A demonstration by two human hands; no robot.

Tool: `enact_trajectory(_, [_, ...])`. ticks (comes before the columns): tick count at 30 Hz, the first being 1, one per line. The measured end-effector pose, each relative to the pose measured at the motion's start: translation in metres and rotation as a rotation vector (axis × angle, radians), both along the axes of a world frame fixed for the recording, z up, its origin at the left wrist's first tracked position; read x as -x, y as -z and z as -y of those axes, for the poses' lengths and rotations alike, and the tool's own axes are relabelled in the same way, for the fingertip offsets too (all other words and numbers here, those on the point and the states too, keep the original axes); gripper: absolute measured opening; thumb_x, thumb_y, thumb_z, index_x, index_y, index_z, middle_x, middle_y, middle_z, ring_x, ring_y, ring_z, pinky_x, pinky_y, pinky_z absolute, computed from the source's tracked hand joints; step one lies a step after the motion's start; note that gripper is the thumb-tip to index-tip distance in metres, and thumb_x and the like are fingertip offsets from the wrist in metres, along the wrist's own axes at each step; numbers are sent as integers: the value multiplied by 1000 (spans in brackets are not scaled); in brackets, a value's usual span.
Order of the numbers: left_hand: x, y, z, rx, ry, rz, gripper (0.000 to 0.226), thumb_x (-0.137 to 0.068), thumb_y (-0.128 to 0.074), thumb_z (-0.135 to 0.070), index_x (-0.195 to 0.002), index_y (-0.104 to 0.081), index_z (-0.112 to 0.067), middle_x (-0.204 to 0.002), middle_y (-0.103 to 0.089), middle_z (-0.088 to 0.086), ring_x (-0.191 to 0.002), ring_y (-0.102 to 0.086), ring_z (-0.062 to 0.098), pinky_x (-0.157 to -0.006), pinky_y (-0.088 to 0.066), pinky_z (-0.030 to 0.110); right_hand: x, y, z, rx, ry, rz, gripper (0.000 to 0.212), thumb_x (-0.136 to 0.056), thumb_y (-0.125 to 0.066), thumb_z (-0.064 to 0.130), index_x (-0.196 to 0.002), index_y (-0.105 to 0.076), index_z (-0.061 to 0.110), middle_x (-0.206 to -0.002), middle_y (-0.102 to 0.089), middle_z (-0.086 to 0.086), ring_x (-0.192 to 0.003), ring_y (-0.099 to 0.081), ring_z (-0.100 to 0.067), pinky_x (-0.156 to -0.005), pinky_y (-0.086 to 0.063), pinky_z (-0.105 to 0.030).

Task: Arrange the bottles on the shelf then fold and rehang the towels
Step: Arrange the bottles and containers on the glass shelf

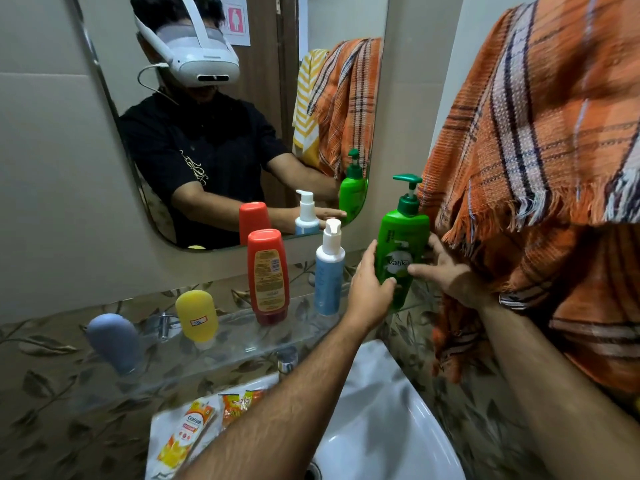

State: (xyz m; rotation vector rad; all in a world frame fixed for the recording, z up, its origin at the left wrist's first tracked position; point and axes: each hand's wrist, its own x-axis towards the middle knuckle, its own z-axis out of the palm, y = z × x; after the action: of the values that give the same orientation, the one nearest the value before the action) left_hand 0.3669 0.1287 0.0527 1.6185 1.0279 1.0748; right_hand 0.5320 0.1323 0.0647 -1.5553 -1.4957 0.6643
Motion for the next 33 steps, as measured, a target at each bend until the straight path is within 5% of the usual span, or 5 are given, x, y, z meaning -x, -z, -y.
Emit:
enact_trajectory(10, [-7,3,-10,-37,-44,-53,78,-85,-57,4,-150,-27,-28,-143,-49,-1,-131,-45,13,-106,-35,26,5,13,-20,51,76,-74,50,-91,-51,-15,-137,-40,3,-111,-59,-14,-104,-56,-28,-69,-56,-27])
enact_trajectory(17, [-10,9,-17,-26,-59,-88,85,-86,-61,-1,-154,-17,-27,-152,-41,0,-138,-39,16,-115,-32,40,3,18,-28,45,85,-47,48,-91,-54,-11,-133,-45,10,-96,-63,3,-110,-60,-32,-99,-48,-54])
enact_trajectory(22, [-11,11,-17,-48,-77,-125,87,-88,-63,-7,-155,-11,-24,-155,-34,1,-141,-34,16,-113,-29,31,3,19,-25,46,99,11,47,-91,-57,-4,-134,-45,13,-124,-63,-19,-118,-59,-34,-104,-45,-55])
enact_trajectory(30, [-8,20,-8,-175,-104,-176,89,-89,-65,-34,-155,-9,-21,-160,-22,4,-146,-24,18,-116,-26,36,-31,52,-47,-62,79,198,64,-74,-54,53,-133,-47,28,-138,-55,-8,-132,-48,-29,-113,-34,-52])
enact_trajectory(33, [-8,24,-1,-201,-107,-201,89,-89,-61,-49,-156,-8,-24,-163,-13,2,-148,-16,16,-115,-22,37,-14,34,-20,-99,65,133,62,-77,-56,48,-131,-53,18,-131,-58,-4,-126,-52,-24,-112,-37,-49])
